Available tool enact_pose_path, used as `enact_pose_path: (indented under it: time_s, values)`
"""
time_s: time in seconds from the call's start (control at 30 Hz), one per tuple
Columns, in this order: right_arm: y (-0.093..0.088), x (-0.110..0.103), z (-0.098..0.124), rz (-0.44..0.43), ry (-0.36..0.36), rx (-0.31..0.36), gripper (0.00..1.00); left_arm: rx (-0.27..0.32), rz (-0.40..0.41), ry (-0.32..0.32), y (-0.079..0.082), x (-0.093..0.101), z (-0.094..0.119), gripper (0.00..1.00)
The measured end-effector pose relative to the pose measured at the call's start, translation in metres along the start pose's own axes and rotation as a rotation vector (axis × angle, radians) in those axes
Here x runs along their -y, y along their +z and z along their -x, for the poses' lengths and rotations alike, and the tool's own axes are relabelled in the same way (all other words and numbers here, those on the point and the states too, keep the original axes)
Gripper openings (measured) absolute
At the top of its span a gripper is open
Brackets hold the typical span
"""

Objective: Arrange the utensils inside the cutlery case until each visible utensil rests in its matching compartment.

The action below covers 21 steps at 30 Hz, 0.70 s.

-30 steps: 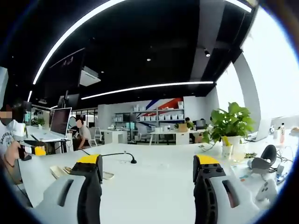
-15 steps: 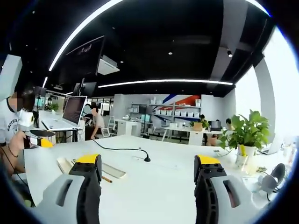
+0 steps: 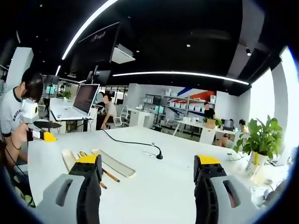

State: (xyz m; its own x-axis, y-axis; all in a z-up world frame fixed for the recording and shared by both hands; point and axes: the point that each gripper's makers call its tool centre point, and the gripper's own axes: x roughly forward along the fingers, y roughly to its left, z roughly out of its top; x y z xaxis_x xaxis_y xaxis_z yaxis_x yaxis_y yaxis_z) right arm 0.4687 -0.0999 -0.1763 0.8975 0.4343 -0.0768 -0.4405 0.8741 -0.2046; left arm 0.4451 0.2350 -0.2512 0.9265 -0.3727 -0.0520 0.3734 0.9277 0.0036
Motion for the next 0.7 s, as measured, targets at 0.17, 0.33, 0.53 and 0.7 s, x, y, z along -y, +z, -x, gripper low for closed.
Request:
enact_pose_path:
  time_s: [0.17, 0.33, 0.53, 0.7]
  values:
    - [-0.003, -0.016, -0.017, 0.049, 0.059, -0.048, 0.84, 0.0, 0.003, 0.001, 0.0, -0.002, 0.0, 0.92]
    - [-0.008, -0.028, -0.031, 0.063, 0.107, -0.087, 0.84, -0.003, 0.004, 0.003, -0.001, -0.003, 0.0, 0.92]
    - [-0.016, -0.038, -0.048, 0.105, 0.149, -0.133, 0.84, -0.005, 0.007, 0.004, -0.001, -0.005, 0.0, 0.92]
    - [-0.022, -0.045, -0.064, 0.141, 0.192, -0.175, 0.83, -0.013, 0.007, 0.0, -0.003, -0.004, 0.0, 0.92]
